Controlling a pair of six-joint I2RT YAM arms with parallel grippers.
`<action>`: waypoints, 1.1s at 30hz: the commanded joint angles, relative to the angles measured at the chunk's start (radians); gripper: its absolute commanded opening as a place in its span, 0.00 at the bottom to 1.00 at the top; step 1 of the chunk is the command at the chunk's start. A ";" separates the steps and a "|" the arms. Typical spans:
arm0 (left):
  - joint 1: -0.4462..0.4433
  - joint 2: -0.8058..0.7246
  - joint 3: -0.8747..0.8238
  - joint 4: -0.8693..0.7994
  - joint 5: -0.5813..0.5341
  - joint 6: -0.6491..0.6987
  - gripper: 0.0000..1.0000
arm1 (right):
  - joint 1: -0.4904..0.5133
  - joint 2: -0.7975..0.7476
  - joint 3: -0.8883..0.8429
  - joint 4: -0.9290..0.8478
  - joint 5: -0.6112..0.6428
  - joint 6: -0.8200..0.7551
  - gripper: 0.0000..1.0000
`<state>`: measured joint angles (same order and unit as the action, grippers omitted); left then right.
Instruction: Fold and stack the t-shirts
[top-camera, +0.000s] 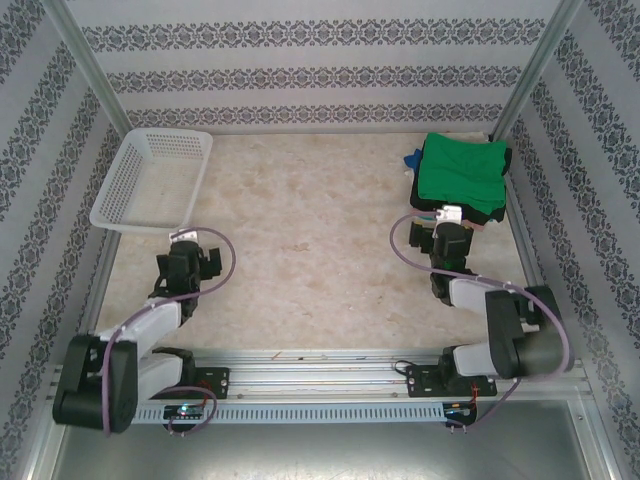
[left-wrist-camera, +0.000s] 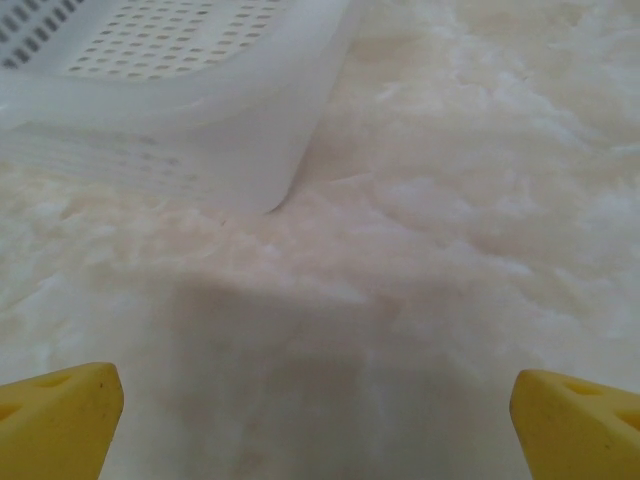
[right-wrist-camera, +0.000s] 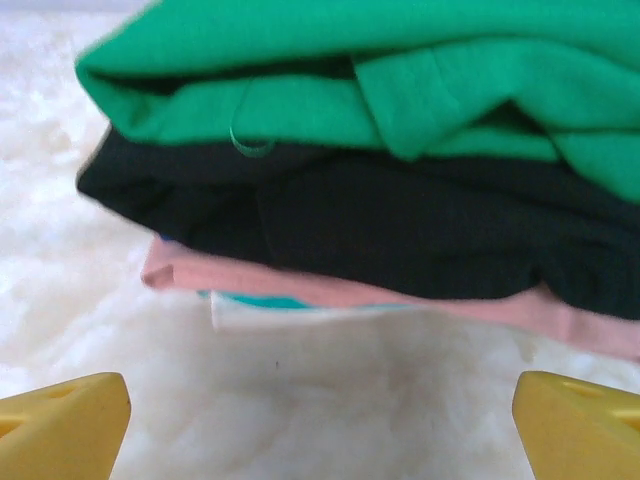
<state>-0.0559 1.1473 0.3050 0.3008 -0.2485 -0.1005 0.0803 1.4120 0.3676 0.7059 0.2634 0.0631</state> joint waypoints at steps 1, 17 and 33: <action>0.044 0.077 0.040 0.231 0.110 0.011 1.00 | -0.005 0.076 -0.006 0.223 -0.050 -0.046 0.98; 0.074 0.403 0.155 0.485 0.228 0.071 1.00 | -0.014 0.107 -0.030 0.261 -0.001 -0.017 0.98; 0.069 0.438 0.066 0.663 0.206 0.068 1.00 | -0.022 0.108 -0.030 0.254 -0.016 -0.012 0.98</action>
<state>0.0021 1.5887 0.3630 0.9291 -0.0410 -0.0471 0.0673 1.5303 0.3294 0.9340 0.2501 0.0303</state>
